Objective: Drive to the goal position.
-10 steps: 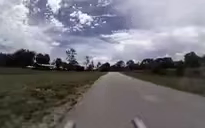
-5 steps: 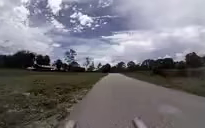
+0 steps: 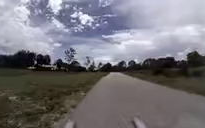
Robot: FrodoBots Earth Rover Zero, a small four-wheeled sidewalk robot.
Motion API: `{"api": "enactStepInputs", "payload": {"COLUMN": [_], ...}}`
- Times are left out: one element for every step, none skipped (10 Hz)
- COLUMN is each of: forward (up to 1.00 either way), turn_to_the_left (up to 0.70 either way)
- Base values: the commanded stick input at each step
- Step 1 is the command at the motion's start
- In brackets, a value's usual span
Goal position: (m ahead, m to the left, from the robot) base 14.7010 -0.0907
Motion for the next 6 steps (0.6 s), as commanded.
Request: {"api": "enactStepInputs", "payload": {"forward": [0.85, 0.85, 0.85, 0.85, 0.85, 0.85], "turn_to_the_left": [0.0, 0.0, 0.0, 0.0, 0.0, 0.0]}}
